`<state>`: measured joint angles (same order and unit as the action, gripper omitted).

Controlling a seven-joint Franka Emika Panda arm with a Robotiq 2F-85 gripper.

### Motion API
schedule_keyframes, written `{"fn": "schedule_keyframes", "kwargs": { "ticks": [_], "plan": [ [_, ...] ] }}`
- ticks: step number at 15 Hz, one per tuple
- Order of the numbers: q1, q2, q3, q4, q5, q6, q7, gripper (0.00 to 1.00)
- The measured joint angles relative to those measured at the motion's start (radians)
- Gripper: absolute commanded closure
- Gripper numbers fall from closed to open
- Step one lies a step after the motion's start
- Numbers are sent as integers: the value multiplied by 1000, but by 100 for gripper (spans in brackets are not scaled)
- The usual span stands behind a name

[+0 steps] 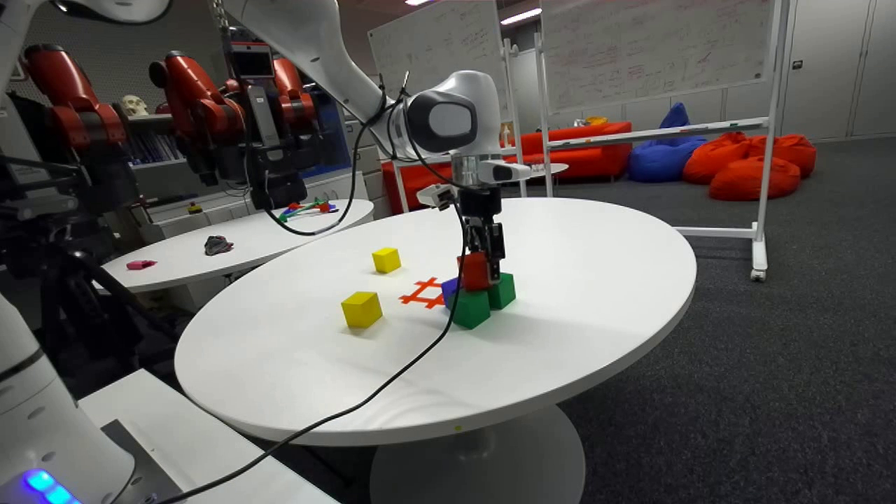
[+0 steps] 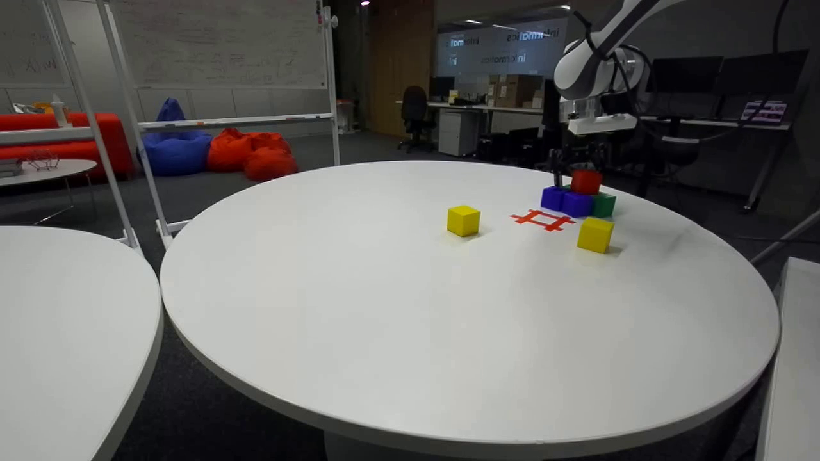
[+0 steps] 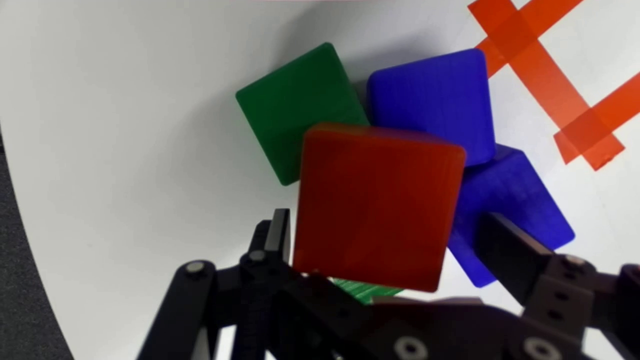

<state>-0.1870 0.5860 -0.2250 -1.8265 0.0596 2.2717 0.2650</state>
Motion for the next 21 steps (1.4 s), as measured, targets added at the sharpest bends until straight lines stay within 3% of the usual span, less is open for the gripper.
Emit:
{"fn": "schedule_keyframes", "kwargs": {
  "ticks": [7,21],
  "plan": [
    [-43,-8,-3,-15,42,2,-12,0],
    [-44,-12,-2,-22,43,4,-12,0]
  ]
}}
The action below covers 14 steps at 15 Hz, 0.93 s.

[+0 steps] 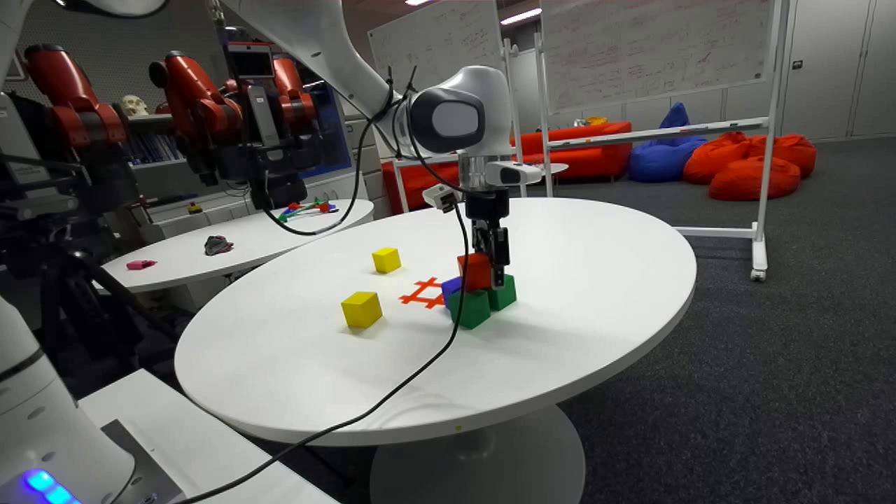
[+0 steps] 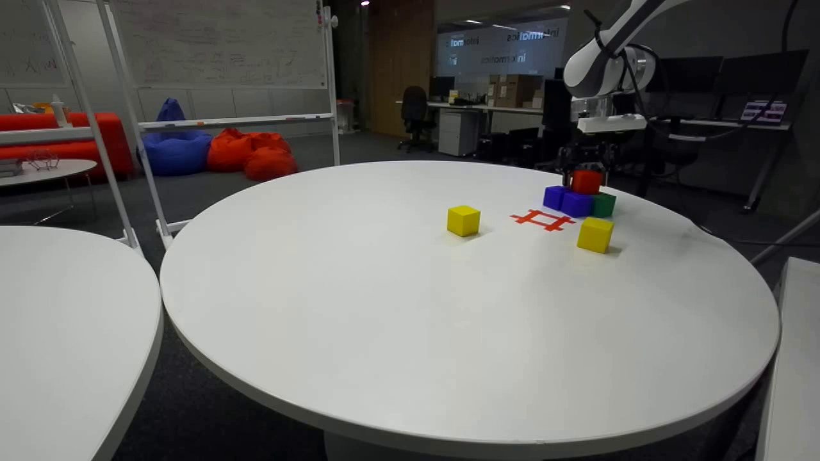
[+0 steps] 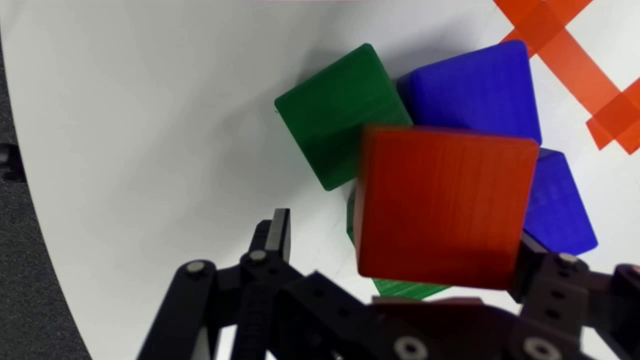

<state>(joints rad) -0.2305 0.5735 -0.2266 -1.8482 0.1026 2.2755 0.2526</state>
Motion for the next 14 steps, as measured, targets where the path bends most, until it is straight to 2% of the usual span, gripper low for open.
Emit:
{"fn": "schedule_keyframes", "kwargs": {
  "ticks": [14],
  "plan": [
    [11,-17,1,-27,11,-1,90,0]
  ]
}}
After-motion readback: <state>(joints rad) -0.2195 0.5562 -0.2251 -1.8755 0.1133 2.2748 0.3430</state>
